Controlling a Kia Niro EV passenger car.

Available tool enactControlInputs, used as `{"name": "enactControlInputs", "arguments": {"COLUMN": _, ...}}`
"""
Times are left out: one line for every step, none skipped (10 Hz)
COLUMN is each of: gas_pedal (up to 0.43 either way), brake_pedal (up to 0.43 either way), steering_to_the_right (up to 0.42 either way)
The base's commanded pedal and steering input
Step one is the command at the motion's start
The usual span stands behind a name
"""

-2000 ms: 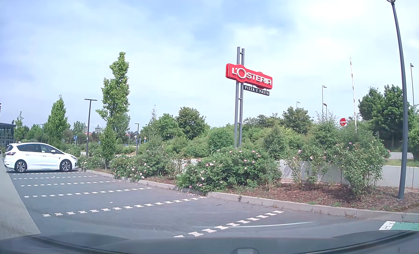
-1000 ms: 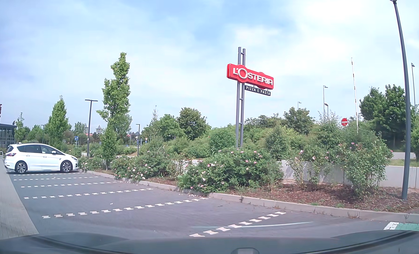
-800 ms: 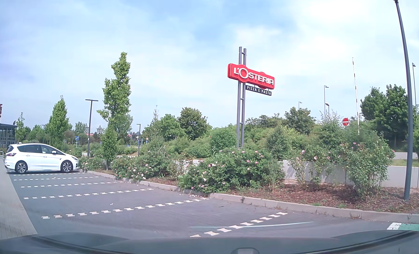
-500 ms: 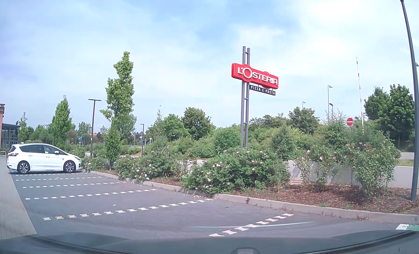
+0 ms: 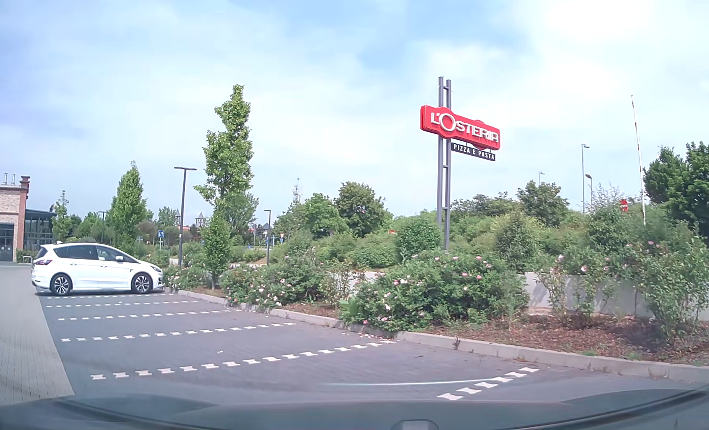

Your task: Follow the waypoints while adhering to traffic rules and regulations

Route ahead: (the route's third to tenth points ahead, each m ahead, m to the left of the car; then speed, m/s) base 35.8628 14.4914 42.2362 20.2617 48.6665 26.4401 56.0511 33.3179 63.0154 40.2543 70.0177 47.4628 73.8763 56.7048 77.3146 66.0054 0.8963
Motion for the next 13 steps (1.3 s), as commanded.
{"name": "enactControlInputs", "arguments": {"gas_pedal": 0.118, "brake_pedal": 0.000, "steering_to_the_right": -0.867}}
{"name": "enactControlInputs", "arguments": {"gas_pedal": 0.130, "brake_pedal": 0.000, "steering_to_the_right": -0.880}}
{"name": "enactControlInputs", "arguments": {"gas_pedal": 0.130, "brake_pedal": 0.000, "steering_to_the_right": -0.890}}
{"name": "enactControlInputs", "arguments": {"gas_pedal": 0.130, "brake_pedal": 0.000, "steering_to_the_right": -0.895}}
{"name": "enactControlInputs", "arguments": {"gas_pedal": 0.130, "brake_pedal": 0.000, "steering_to_the_right": -0.898}}
{"name": "enactControlInputs", "arguments": {"gas_pedal": 0.130, "brake_pedal": 0.000, "steering_to_the_right": -0.901}}
{"name": "enactControlInputs", "arguments": {"gas_pedal": 0.130, "brake_pedal": 0.000, "steering_to_the_right": -0.903}}
{"name": "enactControlInputs", "arguments": {"gas_pedal": 0.130, "brake_pedal": 0.000, "steering_to_the_right": -0.903}}
{"name": "enactControlInputs", "arguments": {"gas_pedal": 0.130, "brake_pedal": 0.000, "steering_to_the_right": -0.903}}
{"name": "enactControlInputs", "arguments": {"gas_pedal": 0.130, "brake_pedal": 0.000, "steering_to_the_right": -0.903}}
{"name": "enactControlInputs", "arguments": {"gas_pedal": 0.130, "brake_pedal": 0.000, "steering_to_the_right": -0.902}}
{"name": "enactControlInputs", "arguments": {"gas_pedal": 0.130, "brake_pedal": 0.000, "steering_to_the_right": -0.899}}
{"name": "enactControlInputs", "arguments": {"gas_pedal": 0.118, "brake_pedal": 0.000, "steering_to_the_right": -0.889}}
